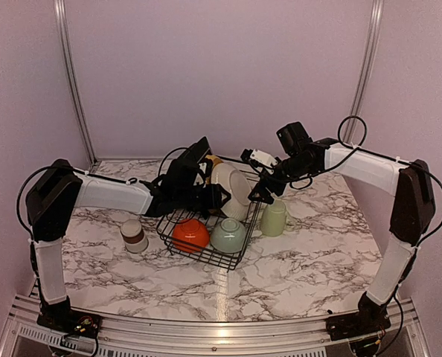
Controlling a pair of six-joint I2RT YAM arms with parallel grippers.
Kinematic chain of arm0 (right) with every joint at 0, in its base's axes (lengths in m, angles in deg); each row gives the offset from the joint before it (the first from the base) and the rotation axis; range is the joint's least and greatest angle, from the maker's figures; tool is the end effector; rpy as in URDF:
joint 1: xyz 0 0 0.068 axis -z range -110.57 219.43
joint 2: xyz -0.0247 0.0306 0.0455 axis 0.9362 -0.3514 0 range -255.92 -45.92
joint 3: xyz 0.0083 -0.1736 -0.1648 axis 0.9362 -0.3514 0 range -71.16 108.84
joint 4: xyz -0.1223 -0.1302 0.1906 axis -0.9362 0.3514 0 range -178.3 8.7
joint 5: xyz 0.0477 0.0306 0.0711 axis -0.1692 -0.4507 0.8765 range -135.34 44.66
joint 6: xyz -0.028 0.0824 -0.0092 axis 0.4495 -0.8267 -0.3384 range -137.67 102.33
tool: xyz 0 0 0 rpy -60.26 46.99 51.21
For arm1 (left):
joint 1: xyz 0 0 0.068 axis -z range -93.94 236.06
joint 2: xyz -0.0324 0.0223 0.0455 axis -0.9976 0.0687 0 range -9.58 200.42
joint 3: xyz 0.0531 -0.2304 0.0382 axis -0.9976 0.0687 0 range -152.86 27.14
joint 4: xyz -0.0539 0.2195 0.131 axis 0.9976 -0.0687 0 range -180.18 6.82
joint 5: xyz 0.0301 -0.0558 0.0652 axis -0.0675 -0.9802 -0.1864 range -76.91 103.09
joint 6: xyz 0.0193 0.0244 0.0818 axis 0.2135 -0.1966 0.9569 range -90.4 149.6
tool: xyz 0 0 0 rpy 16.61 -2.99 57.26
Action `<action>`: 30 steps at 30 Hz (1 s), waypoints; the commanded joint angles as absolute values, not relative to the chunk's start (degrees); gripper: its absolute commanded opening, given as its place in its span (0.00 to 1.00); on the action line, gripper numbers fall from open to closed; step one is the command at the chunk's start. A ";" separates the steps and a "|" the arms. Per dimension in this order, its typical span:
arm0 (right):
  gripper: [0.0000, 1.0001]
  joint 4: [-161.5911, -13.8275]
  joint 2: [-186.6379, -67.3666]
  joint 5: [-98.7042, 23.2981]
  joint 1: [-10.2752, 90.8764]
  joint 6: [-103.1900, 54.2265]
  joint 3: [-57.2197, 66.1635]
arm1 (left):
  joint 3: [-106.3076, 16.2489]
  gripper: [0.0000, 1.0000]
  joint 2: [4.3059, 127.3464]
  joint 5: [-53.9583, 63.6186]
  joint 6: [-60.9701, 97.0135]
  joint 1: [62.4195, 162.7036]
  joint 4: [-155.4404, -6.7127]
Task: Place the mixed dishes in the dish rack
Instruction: Grab the plate from the dish rack.
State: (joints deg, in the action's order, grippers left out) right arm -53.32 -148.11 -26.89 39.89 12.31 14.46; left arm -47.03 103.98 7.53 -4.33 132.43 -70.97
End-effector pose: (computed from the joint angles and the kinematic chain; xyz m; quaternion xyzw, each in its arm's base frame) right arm 0.3463 0.2244 0.2098 -0.5084 0.7829 0.1502 0.3256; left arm 0.3213 -0.3479 0.1457 0.1175 0.8447 -0.3673 0.3712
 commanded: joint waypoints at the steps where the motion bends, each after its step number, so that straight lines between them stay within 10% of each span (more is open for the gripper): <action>1: 0.98 -54.20 -147.76 -27.59 39.96 11.67 14.10 | -49.72 0.45 105.39 3.17 -2.92 131.85 -63.15; 15: 0.98 -54.20 -146.89 -28.20 39.93 11.71 13.65 | -60.30 0.28 114.57 -3.24 -5.28 129.36 -62.09; 22: 0.99 -54.03 -146.91 -28.18 39.93 11.74 13.99 | -61.71 0.00 114.94 -5.15 -5.56 129.06 -59.06; 30: 0.98 -53.94 -146.33 -29.47 39.91 12.10 13.74 | -61.37 0.00 111.70 -6.86 -8.87 128.44 -50.85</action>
